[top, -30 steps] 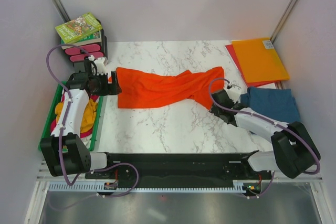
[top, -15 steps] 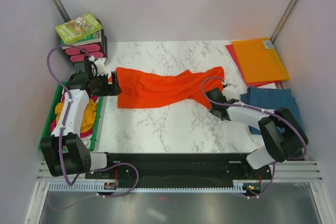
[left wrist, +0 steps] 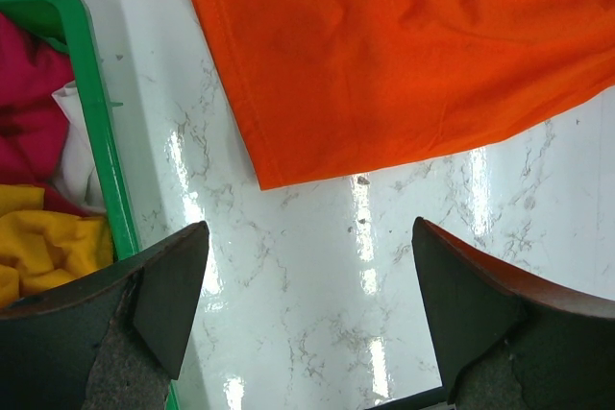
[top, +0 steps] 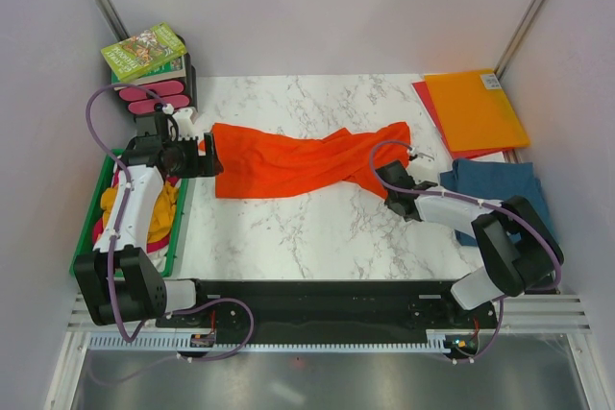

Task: Fold and stack the t-shirts
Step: Flatten the tshirt out

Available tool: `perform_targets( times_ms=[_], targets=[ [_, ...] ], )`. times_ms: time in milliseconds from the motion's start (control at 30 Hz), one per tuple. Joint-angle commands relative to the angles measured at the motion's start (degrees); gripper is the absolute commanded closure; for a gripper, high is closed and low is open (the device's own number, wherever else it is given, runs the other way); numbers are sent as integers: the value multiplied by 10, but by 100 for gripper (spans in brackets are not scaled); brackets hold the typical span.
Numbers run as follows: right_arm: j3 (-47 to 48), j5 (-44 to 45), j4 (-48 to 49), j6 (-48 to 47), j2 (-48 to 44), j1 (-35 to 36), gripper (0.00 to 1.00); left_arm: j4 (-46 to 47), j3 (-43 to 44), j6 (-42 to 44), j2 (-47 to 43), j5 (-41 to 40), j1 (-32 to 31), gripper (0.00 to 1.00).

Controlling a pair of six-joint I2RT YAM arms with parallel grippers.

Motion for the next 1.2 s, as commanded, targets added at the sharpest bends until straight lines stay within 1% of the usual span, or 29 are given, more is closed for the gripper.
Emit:
perform_targets(
  times_ms=[0, 167, 267, 500, 533, 733, 767, 867, 933, 1033, 1167],
  targets=[
    [-20, -10, -45, 3, 11, 1, 100, 9, -5, 16, -13, 15, 2, 7],
    [-23, 2, -45, -3, -3, 1, 100, 9, -12, 20, -11, 13, 2, 7],
    [-27, 16, -50, -11, -29, 14, 100, 8, -19, 21, 6, 9, 2, 8],
    [-26, 36, -65, -16, -55, 22, 100, -20, -8, 5, 94, 8, 1, 9],
    [-26, 36, -65, -17, -55, 22, 100, -27, -7, 6, 118, 8, 2, 10],
    [-21, 35, -65, -14, -44, 23, 100, -33, -2, 15, 186, -13, -14, 21],
    [-20, 36, -64, -14, -42, 23, 100, -29, -6, 15, 202, -19, -18, 24],
    [-19, 33, -62, -14, -39, 25, 100, -12, -17, 13, 219, -25, -18, 27],
    [-19, 34, -61, -13, -38, 28, 100, 11, -22, 8, 223, -27, -18, 28],
    [-17, 34, -60, -12, -37, 30, 100, 20, -21, 4, 237, -27, -20, 29],
    [-17, 36, -58, -12, -39, 34, 100, 42, -19, -2, 252, -34, -21, 37]
  ],
)
